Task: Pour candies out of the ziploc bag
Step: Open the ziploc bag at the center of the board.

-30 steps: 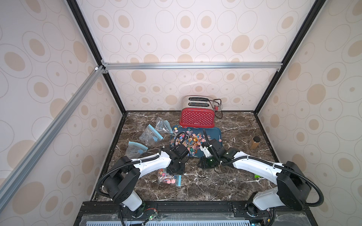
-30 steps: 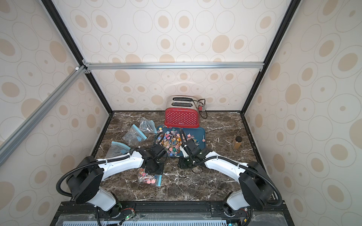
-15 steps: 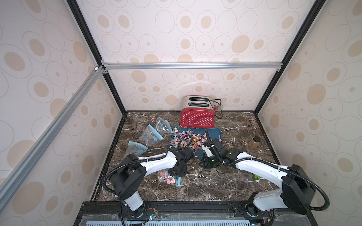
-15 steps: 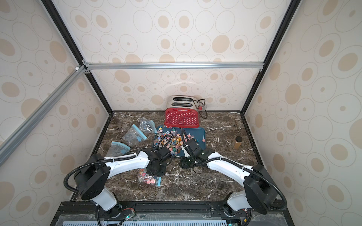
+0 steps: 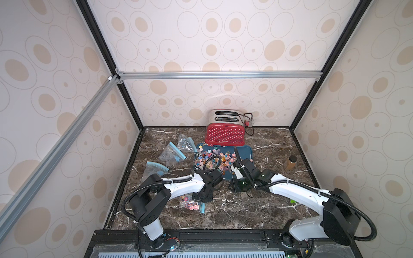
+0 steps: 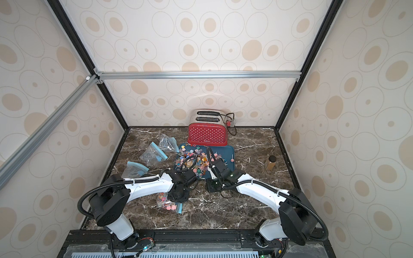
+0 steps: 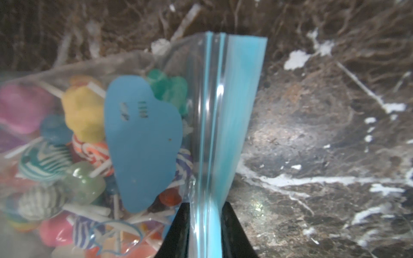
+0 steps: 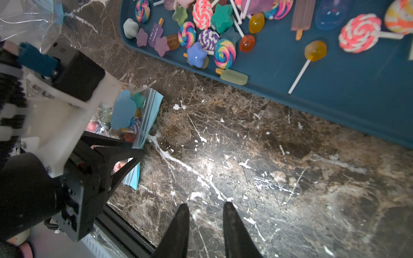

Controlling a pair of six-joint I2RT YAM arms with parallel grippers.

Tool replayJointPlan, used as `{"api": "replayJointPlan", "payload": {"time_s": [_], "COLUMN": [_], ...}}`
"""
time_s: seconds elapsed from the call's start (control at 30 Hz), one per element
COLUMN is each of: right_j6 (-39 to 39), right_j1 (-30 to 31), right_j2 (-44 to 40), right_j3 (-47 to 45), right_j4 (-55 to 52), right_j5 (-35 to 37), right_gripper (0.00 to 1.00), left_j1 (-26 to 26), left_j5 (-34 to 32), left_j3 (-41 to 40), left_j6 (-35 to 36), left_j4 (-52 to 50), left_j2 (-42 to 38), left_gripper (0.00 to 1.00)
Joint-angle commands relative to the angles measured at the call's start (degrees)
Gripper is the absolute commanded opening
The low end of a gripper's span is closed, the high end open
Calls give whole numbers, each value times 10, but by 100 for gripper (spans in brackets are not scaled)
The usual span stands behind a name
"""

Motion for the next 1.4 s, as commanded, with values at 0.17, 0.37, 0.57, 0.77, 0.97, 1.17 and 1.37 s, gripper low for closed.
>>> {"api": "replayJointPlan", "payload": {"time_s": [0.17, 0.37, 0.57, 0.77, 0.97, 1.17, 1.37], "right_j6": [-4, -3, -4, -5, -3, -4, -1], "right_j1": [3, 3, 4, 4, 4, 4, 4], "right_j2": [-8, 1, 1, 3, 2, 1, 13], "right_j3": [-4, -4, -4, -4, -6, -8, -9], "right_j4": [-11, -5, -6, -5, -3, -4, 11], "right_j5": [4, -7, -7, -7, -7, -7, -22], "right_gripper": [29, 29, 30, 29, 29, 29, 29], "left_j1": [-7, -8, -7, -7, -7, -7, -8], "left_j5": [-9, -1, 10, 10, 10, 6, 0], "left_j3": [10, 5, -1, -2, -6, -11, -15], "left_j6": [1, 11, 16, 17, 18, 17, 17], "left_j4": [-22, -21, -13, -11, -3, 2, 4], "left_j2": [-14, -24, -30, -28, -16, -8, -7], "left_gripper": [19, 20, 28, 28, 26, 20, 3]}}
